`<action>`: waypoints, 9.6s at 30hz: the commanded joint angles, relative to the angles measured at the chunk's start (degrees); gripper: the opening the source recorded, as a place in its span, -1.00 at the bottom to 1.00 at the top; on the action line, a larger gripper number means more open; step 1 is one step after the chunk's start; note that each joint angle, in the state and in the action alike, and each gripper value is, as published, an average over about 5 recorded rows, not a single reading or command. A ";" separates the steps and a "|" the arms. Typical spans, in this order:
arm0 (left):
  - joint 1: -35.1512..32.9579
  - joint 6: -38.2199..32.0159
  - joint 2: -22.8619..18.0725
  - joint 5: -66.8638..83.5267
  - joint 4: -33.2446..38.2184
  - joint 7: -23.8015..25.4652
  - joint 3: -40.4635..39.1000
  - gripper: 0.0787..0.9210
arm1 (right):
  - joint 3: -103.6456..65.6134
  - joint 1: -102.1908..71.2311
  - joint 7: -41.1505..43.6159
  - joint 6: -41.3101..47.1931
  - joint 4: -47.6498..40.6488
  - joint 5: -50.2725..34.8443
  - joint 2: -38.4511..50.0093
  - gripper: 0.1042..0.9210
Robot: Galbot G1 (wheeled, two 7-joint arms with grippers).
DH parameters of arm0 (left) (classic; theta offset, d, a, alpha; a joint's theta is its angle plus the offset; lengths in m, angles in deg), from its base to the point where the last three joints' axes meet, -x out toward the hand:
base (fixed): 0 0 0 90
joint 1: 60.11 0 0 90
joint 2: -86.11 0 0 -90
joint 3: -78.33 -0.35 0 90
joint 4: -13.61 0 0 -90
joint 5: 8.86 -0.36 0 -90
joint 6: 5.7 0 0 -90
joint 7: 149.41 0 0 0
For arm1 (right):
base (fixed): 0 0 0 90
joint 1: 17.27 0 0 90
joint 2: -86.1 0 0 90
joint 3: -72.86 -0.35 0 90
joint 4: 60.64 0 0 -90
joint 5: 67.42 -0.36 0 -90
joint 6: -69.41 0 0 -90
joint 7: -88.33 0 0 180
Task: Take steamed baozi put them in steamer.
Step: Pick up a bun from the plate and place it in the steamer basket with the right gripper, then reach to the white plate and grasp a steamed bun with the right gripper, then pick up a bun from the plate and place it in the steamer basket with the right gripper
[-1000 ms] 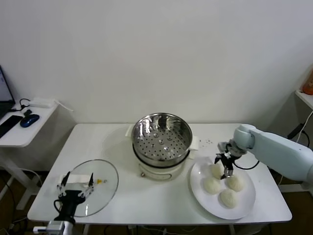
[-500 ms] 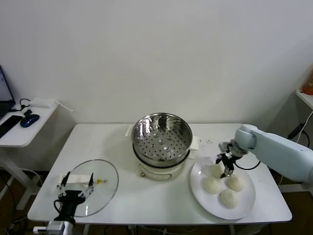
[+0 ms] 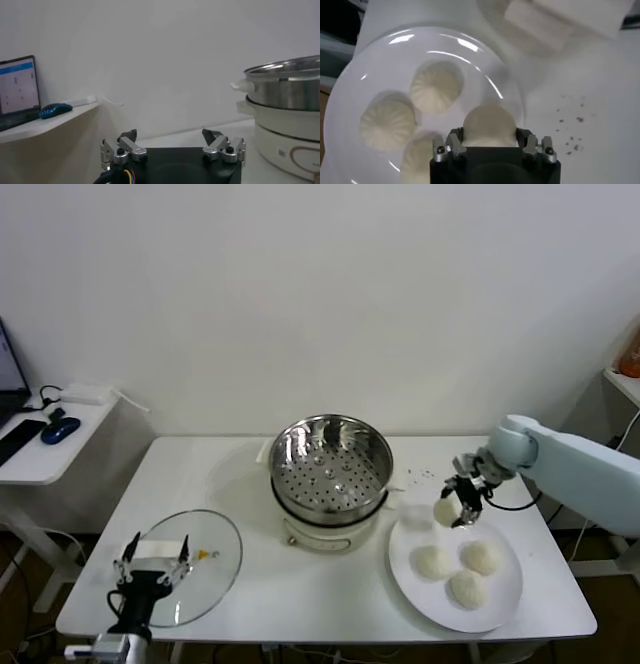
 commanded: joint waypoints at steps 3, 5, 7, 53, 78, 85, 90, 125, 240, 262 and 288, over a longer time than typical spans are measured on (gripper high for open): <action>0.02 0.29 0.27 0.07 0.35 0.04 0.00 0.77 | 9.63 23.04 1.38 -10.33 11.64 0.65 0.66 0.41; -0.02 0.37 0.33 0.15 0.49 0.05 0.01 0.77 | 10.16 26.04 1.95 -13.73 13.00 3.73 -0.33 0.42; -0.13 0.66 0.43 0.75 0.83 0.09 -0.03 0.77 | 10.24 28.41 2.36 -16.39 14.19 6.90 -1.69 0.42; -0.25 2.27 2.40 2.31 3.66 1.38 0.82 0.77 | -7.81 1.15 -0.34 -34.13 -18.95 44.94 -38.54 0.40; -0.28 2.03 2.36 2.48 2.81 1.25 0.67 0.77 | -9.77 -1.52 -1.67 -34.89 -21.39 47.22 -40.12 0.69; -0.23 2.08 2.24 2.51 2.81 1.23 0.67 0.77 | -9.35 1.97 -0.16 -35.68 -18.97 42.99 -38.69 0.76; -0.05 2.21 2.18 2.49 2.88 1.23 0.67 0.77 | -4.47 8.31 2.53 -33.02 -12.21 30.07 -33.98 0.76; -0.31 2.25 1.51 1.36 3.92 1.14 -0.53 0.77 | 15.66 5.70 -5.29 10.78 17.28 -14.99 13.83 0.76; 1.05 3.82 1.20 3.22 5.82 1.76 -0.10 0.77 | 26.27 28.65 -5.18 11.99 -8.97 -43.91 -31.99 0.52; 1.04 3.86 0.70 3.21 6.22 1.97 0.35 0.77 | 20.80 13.34 -5.45 12.07 -24.78 -37.62 -44.24 0.53; 1.70 4.10 0.87 3.13 5.50 2.00 0.36 0.77 | 17.35 9.12 -5.26 10.98 -30.82 -34.00 -46.18 0.53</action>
